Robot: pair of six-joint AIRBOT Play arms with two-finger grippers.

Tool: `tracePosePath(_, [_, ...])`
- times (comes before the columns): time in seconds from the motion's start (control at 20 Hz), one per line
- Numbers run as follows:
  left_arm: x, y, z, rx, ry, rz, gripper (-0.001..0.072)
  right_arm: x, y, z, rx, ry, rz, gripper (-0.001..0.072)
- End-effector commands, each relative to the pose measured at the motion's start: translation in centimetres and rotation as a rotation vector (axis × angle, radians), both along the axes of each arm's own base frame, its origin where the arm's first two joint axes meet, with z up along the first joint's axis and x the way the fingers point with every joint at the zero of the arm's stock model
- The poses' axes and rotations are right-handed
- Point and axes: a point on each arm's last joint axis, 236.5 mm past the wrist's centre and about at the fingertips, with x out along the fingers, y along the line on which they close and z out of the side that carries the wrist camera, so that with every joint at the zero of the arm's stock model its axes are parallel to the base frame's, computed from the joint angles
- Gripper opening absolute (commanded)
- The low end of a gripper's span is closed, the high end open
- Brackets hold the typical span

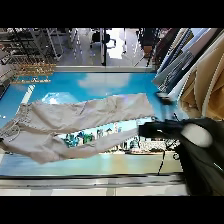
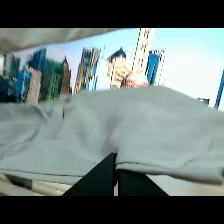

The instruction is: Fold the clothes and pants, and hang the long-sleeved shirts on hangers.

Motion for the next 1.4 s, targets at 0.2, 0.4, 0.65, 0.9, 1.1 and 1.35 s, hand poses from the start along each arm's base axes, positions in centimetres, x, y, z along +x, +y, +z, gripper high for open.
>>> tracePosePath(0.2, [-5.6, 0.3, -2.9, 0.102, 0.3, -0.081, 0.042, 9.4, -12.9, -7.5, -0.157, 0.108, -0.388, 0.0019])
tracePosePath(0.4, [-5.9, 0.4, -3.1, 0.089, 0.315, -0.062, 0.042, 14.2, -14.4, -13.8, 0.149, 0.361, -0.296, 0.0422])
tracePosePath(0.65, [-5.8, 0.7, -3.1, 0.079, 0.321, -0.013, 0.0519, 6.4, -14.3, -17.8, 0.194, 0.518, -0.233, 0.0422])
tracePosePath(0.9, [-3.1, 1.7, -3.5, 0.087, 0.246, 0.075, 0.0518, -4.6, -9.8, -21.3, 0.401, 0.615, -0.28, 0.0422])
tracePosePath(1.1, [-1.8, 0.2, -5.5, -0.012, 0.232, 0.077, 0.0513, -9.6, -9.1, -22.7, 0.443, 0.682, -0.34, 0.0422])
tracePosePath(1.35, [-1.7, -0.2, -6.8, -0.029, 0.232, 0.046, 0.0094, -10.8, -11.5, -20.8, 0.442, 0.629, -0.37, 0.0426])
